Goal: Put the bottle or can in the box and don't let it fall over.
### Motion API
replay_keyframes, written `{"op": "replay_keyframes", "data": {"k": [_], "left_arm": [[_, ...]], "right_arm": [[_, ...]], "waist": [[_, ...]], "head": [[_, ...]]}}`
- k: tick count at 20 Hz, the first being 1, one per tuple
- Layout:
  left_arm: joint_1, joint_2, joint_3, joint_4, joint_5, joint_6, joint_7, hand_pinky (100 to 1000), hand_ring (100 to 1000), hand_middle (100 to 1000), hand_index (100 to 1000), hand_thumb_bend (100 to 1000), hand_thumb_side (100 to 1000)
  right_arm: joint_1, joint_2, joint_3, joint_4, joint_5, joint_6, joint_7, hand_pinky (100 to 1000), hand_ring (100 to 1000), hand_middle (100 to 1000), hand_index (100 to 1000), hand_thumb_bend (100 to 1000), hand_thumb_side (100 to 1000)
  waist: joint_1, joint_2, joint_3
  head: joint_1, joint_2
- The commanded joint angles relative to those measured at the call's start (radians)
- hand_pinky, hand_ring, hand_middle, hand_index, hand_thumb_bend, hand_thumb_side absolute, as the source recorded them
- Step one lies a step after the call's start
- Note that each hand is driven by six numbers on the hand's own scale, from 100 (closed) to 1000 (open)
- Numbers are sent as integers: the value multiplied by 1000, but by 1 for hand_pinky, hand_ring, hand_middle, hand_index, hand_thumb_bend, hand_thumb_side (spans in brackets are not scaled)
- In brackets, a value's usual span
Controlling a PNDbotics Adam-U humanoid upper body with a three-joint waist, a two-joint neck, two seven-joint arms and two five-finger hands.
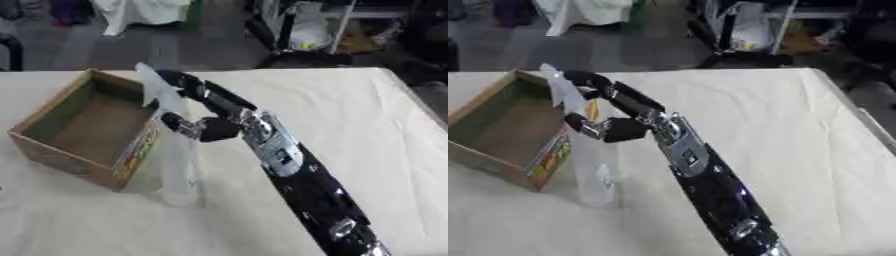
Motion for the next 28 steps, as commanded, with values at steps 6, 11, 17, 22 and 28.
{"op": "replay_keyframes", "data": {"k": [6, 11, 17, 22, 28], "left_arm": [[-6, 4, 3, -11, -1, -2, 1, 546, 1000, 927, 831, 451, 660], [-6, 4, 2, -10, -1, -2, 1, 547, 1000, 927, 831, 450, 660], [-4, 3, 2, -10, -1, -2, 0, 547, 1000, 927, 831, 451, 660], [-3, 3, 1, -8, -2, -1, -1, 547, 1000, 927, 831, 450, 661], [-3, 1, 0, -7, -2, -1, -3, 547, 1000, 927, 831, 451, 661]], "right_arm": [[-11, -26, -3, 8, 36, 31, 3, 900, 1000, 1000, 1000, 331, 648], [-19, -28, 4, 2, 46, 56, 5, 899, 1000, 1000, 1000, 333, 652], [-35, -25, 21, -9, -33, 100, 47, 889, 1000, 1000, 1000, 318, 647], [-48, -35, 42, -39, -119, 138, 93, 885, 1000, 1000, 1000, 300, 638], [-65, -43, 58, -44, -153, 164, 118, 881, 1000, 1000, 1000, 282, 630]], "waist": [[5, -17, -5], [5, -19, -7], [5, -19, -7], [4, -21, -8], [5, -24, -6]], "head": [[-2, -18], [-1, -19], [-4, -18], [-7, -17], [-10, -17]]}}
